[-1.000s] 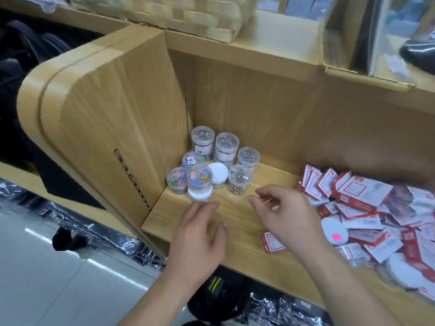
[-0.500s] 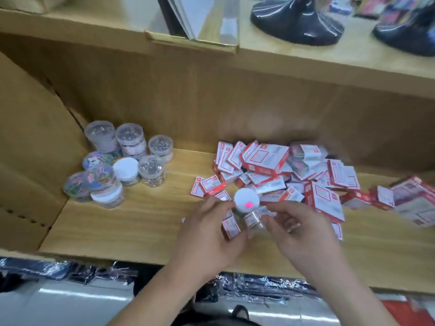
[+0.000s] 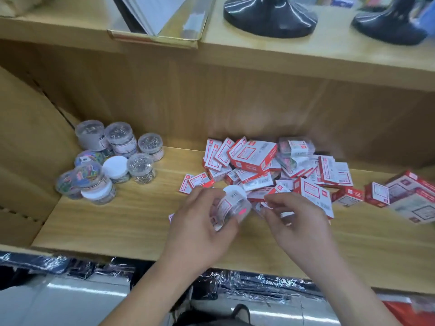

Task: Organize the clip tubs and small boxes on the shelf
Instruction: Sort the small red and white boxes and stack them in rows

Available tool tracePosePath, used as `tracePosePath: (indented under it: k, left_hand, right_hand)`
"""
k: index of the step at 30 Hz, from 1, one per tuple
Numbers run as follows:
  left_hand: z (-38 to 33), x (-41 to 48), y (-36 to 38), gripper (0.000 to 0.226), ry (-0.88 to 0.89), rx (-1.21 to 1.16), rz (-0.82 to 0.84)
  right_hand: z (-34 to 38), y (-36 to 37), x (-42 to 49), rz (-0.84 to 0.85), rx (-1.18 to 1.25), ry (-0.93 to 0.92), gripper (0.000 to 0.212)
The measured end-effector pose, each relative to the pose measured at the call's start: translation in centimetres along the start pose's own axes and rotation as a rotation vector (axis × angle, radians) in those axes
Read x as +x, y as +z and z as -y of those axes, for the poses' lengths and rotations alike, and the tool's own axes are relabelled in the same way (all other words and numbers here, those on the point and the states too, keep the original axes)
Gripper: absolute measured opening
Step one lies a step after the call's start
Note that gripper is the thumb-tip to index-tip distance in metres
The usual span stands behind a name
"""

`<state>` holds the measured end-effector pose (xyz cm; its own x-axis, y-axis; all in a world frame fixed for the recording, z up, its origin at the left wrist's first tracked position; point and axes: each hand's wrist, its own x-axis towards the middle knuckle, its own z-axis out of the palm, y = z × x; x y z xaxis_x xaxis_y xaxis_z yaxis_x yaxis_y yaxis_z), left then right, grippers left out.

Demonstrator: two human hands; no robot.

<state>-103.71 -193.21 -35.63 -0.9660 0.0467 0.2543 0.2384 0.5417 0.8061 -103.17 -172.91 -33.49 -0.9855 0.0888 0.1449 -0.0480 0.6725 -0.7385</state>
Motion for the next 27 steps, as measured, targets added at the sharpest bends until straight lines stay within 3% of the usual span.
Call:
tracePosePath:
  k: [2,8,15,23,27]
  left_hand:
    - [0.3,0.1,-1.9,0.034,-0.038,-0.053,-0.072]
    - [2.4,-0.7,-4.8,0.036,-0.177,-0.132,-0.125]
    - [3.3,-2.1,-5.9,0.033,-0.249,-0.241,-0.134]
    - [5.9,-3.0,-7.9,0.049,-0.235,-0.068,-0.175]
    - [7.6,-4.1,-10.1,0.057,-0.143,0.143,-0.190]
  right_hand:
    - [0.7,1.0,0.9,0.057,-0.067,-0.035,0.026]
    - [2.2,5.1,2.8,0.225,-0.459,-0.056,0.050]
    - [3.1,6.4,3.7,0.248,-0.710,-0.088,0.049]
    - [3.8,5.0,2.2,0.076,-0.387,-0.082,0.053]
    - [7.1,5.6,2.7,0.126,-0.128,-0.115,0.054]
